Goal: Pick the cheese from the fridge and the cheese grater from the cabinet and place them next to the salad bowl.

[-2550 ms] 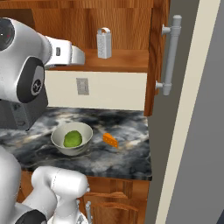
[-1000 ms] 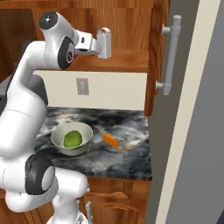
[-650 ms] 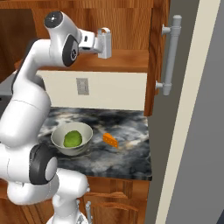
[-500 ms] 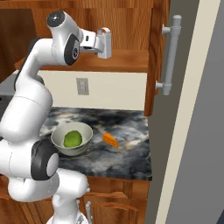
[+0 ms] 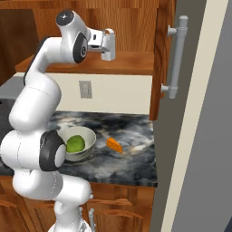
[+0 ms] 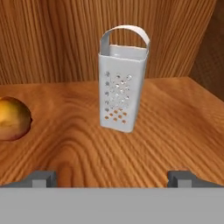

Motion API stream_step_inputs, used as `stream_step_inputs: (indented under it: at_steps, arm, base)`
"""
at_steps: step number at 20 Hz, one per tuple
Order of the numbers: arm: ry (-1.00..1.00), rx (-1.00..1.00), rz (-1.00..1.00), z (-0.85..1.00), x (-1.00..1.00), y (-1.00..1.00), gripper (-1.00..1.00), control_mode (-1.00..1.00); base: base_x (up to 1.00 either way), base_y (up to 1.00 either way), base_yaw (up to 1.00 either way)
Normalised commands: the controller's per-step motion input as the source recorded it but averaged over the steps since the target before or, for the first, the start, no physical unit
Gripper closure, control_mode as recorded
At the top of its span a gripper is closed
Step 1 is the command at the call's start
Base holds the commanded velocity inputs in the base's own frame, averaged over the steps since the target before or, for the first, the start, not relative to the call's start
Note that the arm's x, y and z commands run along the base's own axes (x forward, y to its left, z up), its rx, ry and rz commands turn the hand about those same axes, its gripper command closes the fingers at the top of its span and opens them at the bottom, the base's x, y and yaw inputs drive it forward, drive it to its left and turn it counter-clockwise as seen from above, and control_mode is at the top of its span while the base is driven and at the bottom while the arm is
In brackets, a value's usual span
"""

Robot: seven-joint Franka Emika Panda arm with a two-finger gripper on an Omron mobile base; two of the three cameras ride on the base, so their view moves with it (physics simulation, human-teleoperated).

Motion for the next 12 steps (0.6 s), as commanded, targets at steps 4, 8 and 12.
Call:
stream_step_inputs:
  at_steps: [4,8,12]
  arm:
    - [0.00,0.00,0.00,-0.11,0.47,0.00,-1.00,-1.00]
    - [0.00,0.00,0.00,-0.09,0.38,0.00,-1.00,-1.00]
    - [0.00,0.00,-0.04,-0.02,0.33,0.00,-1.00,-1.00]
  base:
    - [0.00,0.00,0.00]
    - [0.00,0.00,0.00]
    - [0.00,0.00,0.00]
